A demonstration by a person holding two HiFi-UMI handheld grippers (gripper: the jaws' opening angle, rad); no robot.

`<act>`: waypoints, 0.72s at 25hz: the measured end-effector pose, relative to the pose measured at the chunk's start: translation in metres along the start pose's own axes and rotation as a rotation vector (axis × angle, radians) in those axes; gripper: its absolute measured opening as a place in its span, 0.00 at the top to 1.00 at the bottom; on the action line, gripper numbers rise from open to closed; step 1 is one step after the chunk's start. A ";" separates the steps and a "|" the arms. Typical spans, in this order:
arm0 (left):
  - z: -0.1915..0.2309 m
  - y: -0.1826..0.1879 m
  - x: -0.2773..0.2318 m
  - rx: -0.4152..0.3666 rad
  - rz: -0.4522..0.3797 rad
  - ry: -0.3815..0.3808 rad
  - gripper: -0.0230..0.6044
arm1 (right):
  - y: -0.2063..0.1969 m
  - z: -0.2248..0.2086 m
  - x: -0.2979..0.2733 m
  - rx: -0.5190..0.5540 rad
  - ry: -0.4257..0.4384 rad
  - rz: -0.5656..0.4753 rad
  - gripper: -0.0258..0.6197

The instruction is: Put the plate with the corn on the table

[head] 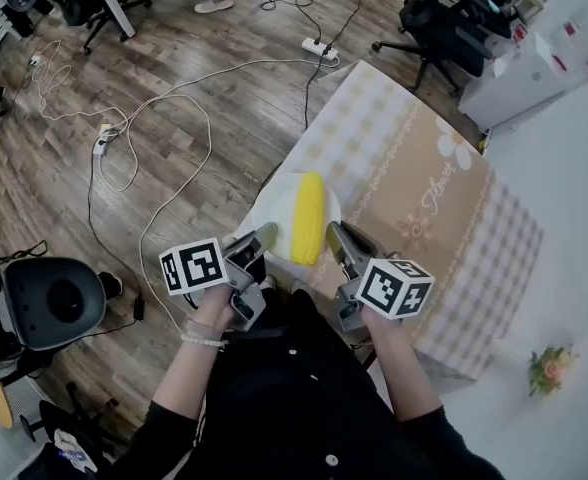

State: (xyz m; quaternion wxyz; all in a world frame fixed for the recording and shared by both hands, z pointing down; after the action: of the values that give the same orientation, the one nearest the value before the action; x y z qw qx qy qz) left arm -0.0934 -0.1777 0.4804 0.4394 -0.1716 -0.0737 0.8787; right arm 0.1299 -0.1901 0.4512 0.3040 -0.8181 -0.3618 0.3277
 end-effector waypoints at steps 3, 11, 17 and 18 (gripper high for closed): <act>0.002 -0.003 -0.005 0.005 -0.006 0.007 0.92 | 0.002 -0.006 -0.003 0.008 0.004 0.007 0.82; 0.013 -0.014 -0.019 -0.005 -0.003 0.049 0.91 | -0.003 -0.028 -0.011 0.013 0.010 0.061 0.82; 0.020 -0.021 -0.029 -0.024 0.006 0.083 0.91 | -0.009 -0.044 -0.015 -0.002 0.001 0.088 0.82; 0.021 -0.022 -0.031 -0.028 0.007 0.087 0.91 | -0.009 -0.047 -0.016 -0.003 0.000 0.091 0.82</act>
State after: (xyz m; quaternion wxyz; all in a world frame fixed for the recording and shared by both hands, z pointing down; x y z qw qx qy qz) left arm -0.0679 -0.1890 0.5135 0.4365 -0.2159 -0.0662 0.8709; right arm 0.1533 -0.2099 0.4911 0.2875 -0.8341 -0.3248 0.3408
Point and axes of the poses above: the fingertips, and each gripper's own axes: x backward along the fingers, z to its left, y out of its top, the point moved 8 cm from there along x, backward along the fingers, and after that the axes turned 14 degrees about -z, right-handed, at the moved point
